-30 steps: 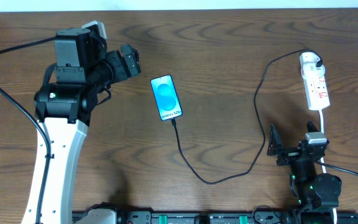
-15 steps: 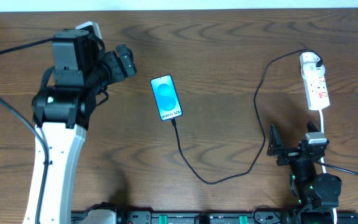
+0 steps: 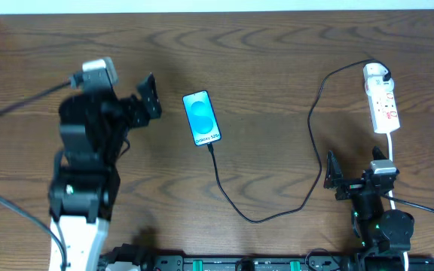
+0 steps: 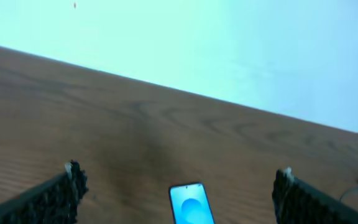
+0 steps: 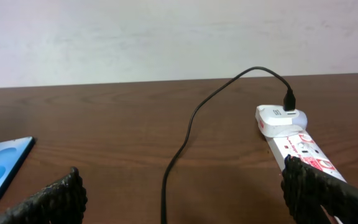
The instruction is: Plug charger to phone and switch on socket
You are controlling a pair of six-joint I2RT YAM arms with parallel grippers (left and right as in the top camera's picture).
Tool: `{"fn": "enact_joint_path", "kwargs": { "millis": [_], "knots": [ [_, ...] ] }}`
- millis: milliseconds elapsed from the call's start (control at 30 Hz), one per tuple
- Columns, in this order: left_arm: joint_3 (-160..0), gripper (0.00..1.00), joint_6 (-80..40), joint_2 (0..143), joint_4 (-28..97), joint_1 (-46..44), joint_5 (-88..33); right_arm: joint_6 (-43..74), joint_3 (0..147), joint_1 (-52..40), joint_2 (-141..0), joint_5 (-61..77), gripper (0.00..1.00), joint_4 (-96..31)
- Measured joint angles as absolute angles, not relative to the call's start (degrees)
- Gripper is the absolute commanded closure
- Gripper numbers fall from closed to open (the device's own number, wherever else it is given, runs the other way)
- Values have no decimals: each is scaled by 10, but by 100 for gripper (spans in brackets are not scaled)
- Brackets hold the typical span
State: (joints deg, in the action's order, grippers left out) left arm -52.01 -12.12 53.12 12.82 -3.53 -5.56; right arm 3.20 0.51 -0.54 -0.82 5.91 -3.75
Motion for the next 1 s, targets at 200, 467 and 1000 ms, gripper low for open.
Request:
{"fn": "enact_joint_path", "kwargs": {
  "millis": [200, 467, 1000],
  "knots": [
    [-370, 2, -88, 428, 29, -35, -54, 32, 5, -5, -8, 59, 1, -37],
    [-198, 2, -27, 290, -56, -35, -53, 32, 5, -5, -8, 58, 1, -38],
    [-29, 2, 39, 92, -66, -35, -27, 32, 5, -5, -7, 57, 1, -38]
  ]
}}
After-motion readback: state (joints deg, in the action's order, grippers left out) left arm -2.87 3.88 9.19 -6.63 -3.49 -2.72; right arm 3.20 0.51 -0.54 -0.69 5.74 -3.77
